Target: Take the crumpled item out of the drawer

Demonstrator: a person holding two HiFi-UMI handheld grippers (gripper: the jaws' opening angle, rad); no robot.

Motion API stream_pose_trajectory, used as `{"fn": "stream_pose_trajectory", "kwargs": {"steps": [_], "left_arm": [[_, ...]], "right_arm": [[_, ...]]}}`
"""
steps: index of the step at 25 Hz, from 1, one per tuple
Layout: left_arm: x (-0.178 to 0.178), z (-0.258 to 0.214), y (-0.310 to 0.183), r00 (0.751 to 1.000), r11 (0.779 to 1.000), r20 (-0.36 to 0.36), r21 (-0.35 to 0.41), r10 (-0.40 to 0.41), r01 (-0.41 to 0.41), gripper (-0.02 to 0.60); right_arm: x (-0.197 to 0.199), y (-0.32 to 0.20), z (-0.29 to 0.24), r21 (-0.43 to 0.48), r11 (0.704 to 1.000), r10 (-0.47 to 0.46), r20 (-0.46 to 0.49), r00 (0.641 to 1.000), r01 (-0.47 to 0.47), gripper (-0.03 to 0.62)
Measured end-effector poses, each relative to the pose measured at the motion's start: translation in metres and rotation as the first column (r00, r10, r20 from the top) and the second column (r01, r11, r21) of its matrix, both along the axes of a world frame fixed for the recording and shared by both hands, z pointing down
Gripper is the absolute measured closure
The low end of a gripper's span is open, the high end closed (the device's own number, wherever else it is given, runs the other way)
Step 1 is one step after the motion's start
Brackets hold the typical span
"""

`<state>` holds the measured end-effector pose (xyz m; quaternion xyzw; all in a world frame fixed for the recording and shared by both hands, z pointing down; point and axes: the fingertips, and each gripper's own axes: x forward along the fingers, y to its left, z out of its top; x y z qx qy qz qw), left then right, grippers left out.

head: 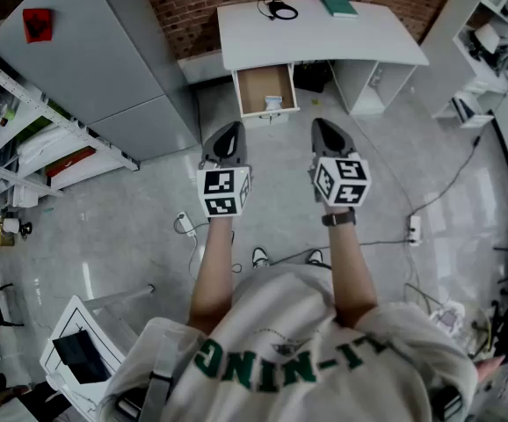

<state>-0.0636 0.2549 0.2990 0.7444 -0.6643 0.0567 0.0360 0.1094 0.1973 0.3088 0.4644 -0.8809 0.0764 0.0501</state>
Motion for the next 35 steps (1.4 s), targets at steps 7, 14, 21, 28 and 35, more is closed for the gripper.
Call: {"fn": "stream_pose_trajectory", "kwargs": {"steps": [7,14,21,28,35], "left_arm": [[-0.034,0.011,0.011,1.0,1.0,-0.02,0.019,0.008,-0.007,0.583],[-0.04,0.029,-0.006,0.999,0.999,-0.034,-0.029,0.013,-0.014,0.583],[-0.057,0.035,-0.065,1.0,0.999,-0.027,-0.049,-0.011,0.01,0.583],[-0.048,0.011,-0.173,1.0,0.999,0.003,-0.032,-0.005,0.005,0.583],[-0.045,0.016,-0.254,0.998,0.997,-0.008,-0.048,-0.058,0.057,0.583]], "right_arm": [[-0.034,0.025,0.017,-0.008,1.0,0.004,-0.021,1.0,-0.005,0.588],[-0.032,0.009,0.032,-0.057,0.998,0.009,-0.054,0.999,-0.012,0.588],[-0.065,-0.054,0.048,-0.088,0.994,-0.071,-0.034,0.997,0.067,0.588],[-0.094,-0.163,0.023,-0.089,0.977,-0.196,0.002,0.981,0.196,0.588],[-0.092,-0.244,0.025,-0.09,0.966,-0.241,0.013,0.97,0.241,0.588]]}}
